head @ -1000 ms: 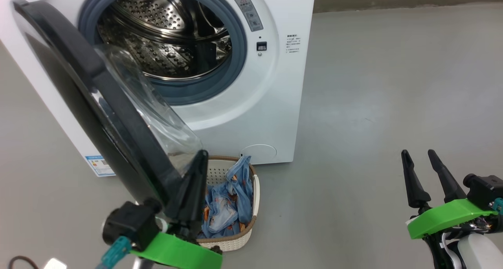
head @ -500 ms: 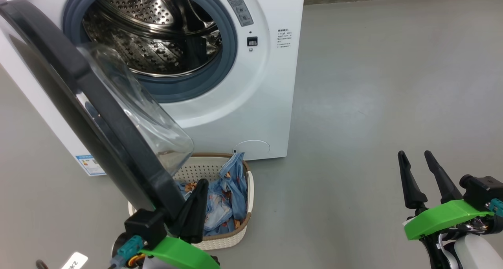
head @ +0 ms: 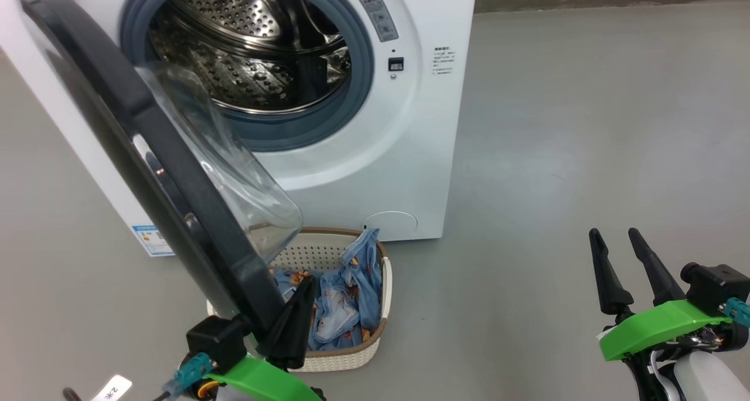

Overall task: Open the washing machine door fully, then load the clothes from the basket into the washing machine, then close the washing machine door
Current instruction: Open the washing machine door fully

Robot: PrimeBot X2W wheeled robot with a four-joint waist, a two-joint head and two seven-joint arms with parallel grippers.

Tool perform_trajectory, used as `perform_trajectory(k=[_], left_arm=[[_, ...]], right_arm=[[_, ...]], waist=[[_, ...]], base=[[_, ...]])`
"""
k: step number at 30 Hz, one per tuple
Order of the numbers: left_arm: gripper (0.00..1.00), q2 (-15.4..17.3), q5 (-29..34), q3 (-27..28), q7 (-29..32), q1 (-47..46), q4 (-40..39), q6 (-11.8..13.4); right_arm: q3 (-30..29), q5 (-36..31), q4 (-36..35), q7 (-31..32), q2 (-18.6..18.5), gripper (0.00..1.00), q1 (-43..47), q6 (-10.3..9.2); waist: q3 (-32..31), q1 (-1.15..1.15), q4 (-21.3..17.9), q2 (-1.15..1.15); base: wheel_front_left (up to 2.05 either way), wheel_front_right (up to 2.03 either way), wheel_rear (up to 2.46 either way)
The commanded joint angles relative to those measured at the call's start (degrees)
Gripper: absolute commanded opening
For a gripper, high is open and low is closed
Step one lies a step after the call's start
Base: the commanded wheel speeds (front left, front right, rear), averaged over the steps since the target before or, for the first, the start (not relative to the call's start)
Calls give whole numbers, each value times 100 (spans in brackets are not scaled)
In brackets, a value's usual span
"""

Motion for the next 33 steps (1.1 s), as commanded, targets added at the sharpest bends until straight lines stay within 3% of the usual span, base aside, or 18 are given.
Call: perform_trajectory(k=[1,33], left_arm=[[0,144,-61,351,-89,-238,-54,54],[0,745,-234,854,31,238,-501,506]], right_arm=[[111,12,-116,-71,-74,100,-181,26],[-54,-60,-155,-71,69,100,-66,26]], waist=[[-27,0,73,0],[-25,0,1356,0]], base=[[0,0,0],[0,0,0]])
